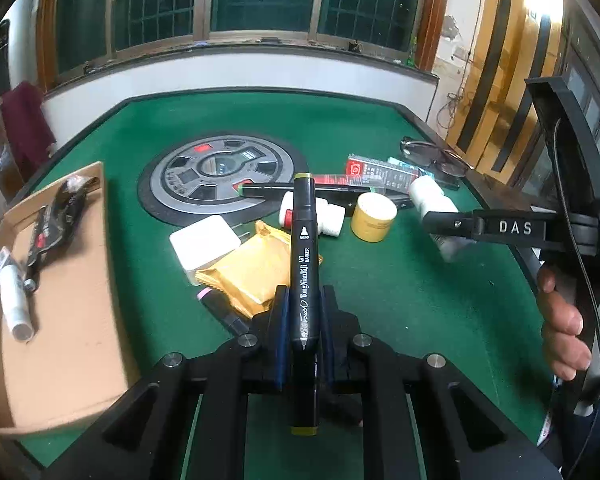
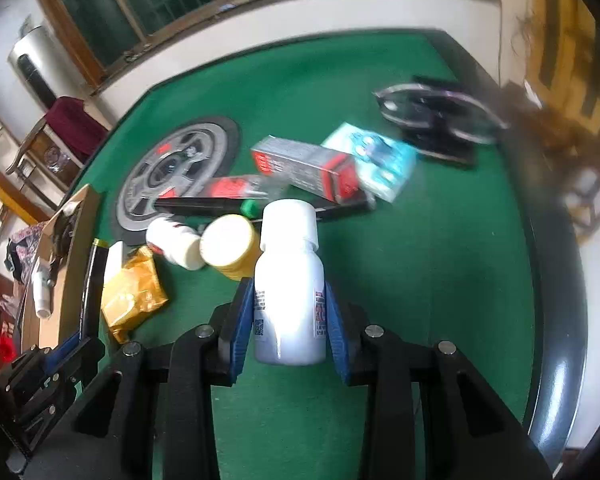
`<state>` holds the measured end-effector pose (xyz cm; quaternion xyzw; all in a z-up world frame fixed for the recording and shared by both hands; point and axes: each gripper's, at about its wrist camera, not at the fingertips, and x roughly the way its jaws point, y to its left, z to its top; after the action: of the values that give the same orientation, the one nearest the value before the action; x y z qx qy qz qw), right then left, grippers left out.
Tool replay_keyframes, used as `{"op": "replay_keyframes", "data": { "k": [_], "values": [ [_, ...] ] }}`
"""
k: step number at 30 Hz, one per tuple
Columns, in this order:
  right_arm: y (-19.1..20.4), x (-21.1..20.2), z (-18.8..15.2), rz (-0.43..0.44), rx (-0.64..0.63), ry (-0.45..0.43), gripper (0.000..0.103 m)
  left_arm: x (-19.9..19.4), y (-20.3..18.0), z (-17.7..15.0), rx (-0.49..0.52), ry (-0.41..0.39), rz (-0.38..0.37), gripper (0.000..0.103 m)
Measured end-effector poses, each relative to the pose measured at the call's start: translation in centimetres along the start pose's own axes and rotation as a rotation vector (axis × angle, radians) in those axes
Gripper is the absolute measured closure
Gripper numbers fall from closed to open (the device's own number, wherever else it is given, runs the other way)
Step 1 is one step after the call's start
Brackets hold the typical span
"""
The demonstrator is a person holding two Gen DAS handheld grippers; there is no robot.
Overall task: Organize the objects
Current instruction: 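Drop the marker into the tray with the left tool while the right tool releases the bottle there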
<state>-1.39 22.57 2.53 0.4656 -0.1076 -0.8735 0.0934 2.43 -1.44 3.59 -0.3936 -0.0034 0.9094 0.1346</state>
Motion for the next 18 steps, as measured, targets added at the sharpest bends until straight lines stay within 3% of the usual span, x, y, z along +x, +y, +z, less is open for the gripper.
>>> {"op": "replay_keyframes", "data": {
  "k": [11, 18],
  "values": [
    [4.2, -0.4, -1.1, 0.128, -0.089, -0.012, 0.071, -3.0, 2.9, -0.2, -0.07, -0.057, 0.012, 0.091],
    [7.3, -0.2, -2.0, 0.193, -0.128, 0.024, 0.071, -5.3, 5.9, -0.7, -0.136, -0.11, 0.032, 0.091]
  ]
}}
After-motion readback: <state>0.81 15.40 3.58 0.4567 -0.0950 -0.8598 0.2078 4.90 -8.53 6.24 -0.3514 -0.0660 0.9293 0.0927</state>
